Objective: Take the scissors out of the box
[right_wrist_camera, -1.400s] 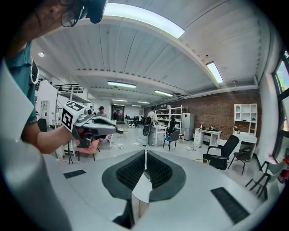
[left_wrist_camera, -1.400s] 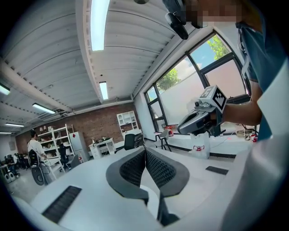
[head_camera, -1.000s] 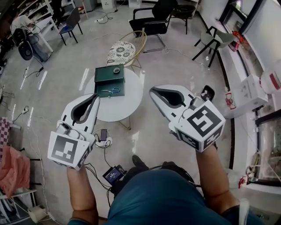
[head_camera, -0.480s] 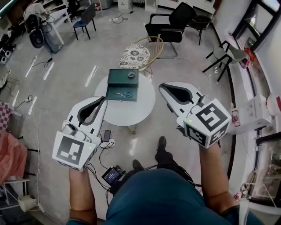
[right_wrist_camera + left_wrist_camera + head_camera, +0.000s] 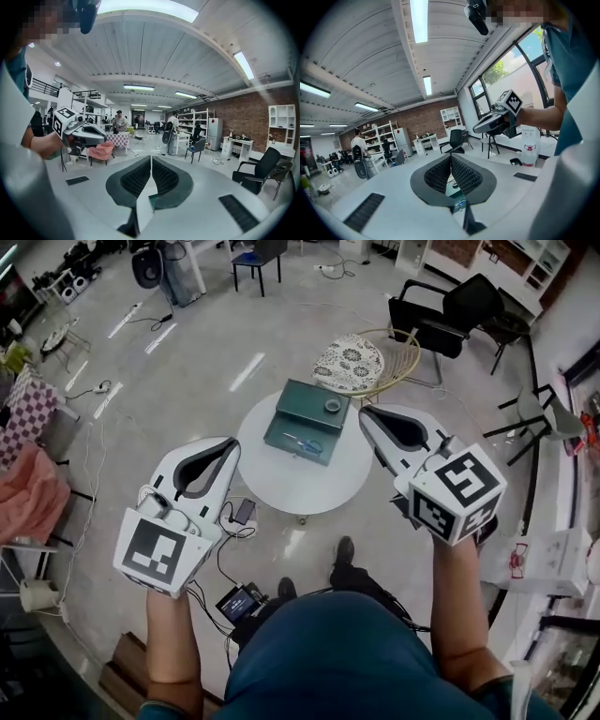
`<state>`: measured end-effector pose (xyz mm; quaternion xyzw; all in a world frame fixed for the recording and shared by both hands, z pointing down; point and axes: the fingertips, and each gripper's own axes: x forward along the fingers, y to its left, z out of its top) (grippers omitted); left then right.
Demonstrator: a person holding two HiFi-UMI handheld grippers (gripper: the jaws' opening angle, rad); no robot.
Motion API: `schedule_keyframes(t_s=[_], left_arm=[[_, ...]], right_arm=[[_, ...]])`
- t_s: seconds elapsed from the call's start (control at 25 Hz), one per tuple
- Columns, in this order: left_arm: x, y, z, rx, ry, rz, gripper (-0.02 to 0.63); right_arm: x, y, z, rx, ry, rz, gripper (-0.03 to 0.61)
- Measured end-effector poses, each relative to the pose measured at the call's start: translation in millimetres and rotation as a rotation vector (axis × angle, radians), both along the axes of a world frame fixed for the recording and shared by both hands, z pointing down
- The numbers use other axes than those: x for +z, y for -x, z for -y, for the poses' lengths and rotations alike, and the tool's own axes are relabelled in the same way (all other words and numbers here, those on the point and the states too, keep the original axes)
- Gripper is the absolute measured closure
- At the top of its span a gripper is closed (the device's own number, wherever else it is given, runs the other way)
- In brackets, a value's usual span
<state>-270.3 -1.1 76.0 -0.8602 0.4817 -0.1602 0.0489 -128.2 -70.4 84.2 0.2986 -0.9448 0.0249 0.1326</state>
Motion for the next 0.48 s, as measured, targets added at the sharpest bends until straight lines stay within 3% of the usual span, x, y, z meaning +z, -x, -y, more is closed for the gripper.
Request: schedule_keyframes(t_s=[0.48], left_arm=[[30.1, -34.6, 95.4, -0.162, 0.036, 0.019, 0.594]], right_arm=[[29.0, -19.1, 116.7, -0.183, 0.032, 0.015, 0.540]])
